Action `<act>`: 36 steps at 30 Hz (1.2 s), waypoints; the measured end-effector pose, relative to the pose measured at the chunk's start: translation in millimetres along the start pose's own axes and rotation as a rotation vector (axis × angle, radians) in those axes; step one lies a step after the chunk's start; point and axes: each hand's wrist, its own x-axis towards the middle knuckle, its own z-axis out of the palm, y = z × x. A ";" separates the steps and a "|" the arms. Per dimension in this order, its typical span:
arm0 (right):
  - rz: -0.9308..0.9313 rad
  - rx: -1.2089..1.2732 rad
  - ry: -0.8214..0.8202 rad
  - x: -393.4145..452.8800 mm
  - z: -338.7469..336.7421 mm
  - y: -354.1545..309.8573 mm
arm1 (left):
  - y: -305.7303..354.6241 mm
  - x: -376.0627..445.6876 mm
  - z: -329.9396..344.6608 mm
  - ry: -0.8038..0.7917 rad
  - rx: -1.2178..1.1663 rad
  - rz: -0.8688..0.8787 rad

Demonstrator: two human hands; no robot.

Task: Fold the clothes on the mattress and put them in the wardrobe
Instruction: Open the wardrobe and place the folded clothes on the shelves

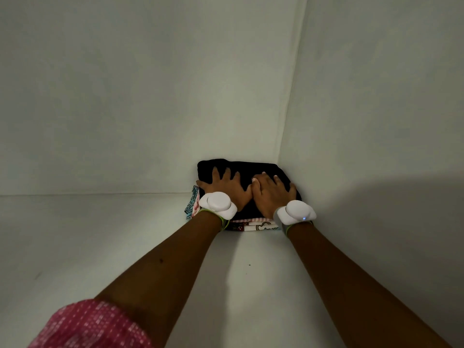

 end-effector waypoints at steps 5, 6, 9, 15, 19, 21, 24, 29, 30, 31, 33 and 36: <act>-0.023 0.046 0.013 11.3 5.5 5.7 | 2.5 5.1 6.0 0.038 -0.037 -0.028; -0.027 0.054 0.019 11.5 6.6 7.9 | 3.4 4.4 6.4 0.046 -0.049 -0.031; -0.031 0.059 0.025 13.2 8.0 10.1 | 0.9 6.2 4.9 0.018 -0.096 -0.029; 0.044 -0.103 0.096 -5.1 7.1 2.4 | -17.5 0.3 -17.0 -0.168 -0.327 0.067; 0.033 -0.194 -0.093 -13.4 -10.9 -0.9 | -29.2 -17.3 -34.1 -0.123 -0.407 0.181; 0.047 -0.176 -0.179 -29.9 -22.9 -2.2 | -32.2 -39.1 -34.8 -0.072 -0.282 0.243; -0.010 -0.239 -0.065 -59.5 -32.5 -3.6 | -29.8 -58.6 -26.6 -0.017 -0.283 0.212; -0.040 -0.269 0.013 -124.2 -52.0 -19.4 | -28.9 -113.0 -46.6 0.051 -0.222 0.230; -0.064 -0.295 0.057 -133.7 -54.2 -22.5 | -29.8 -122.7 -51.3 0.097 -0.194 0.235; -0.088 -0.334 0.108 -157.4 -61.3 -22.7 | -28.1 -145.3 -58.7 0.136 -0.171 0.259; -0.145 -0.402 0.172 -188.2 -69.1 -24.0 | -31.2 -173.6 -62.6 0.201 -0.099 0.313; -0.174 -0.428 0.192 -240.2 -83.6 -21.9 | -34.7 -219.9 -63.8 0.311 0.056 0.454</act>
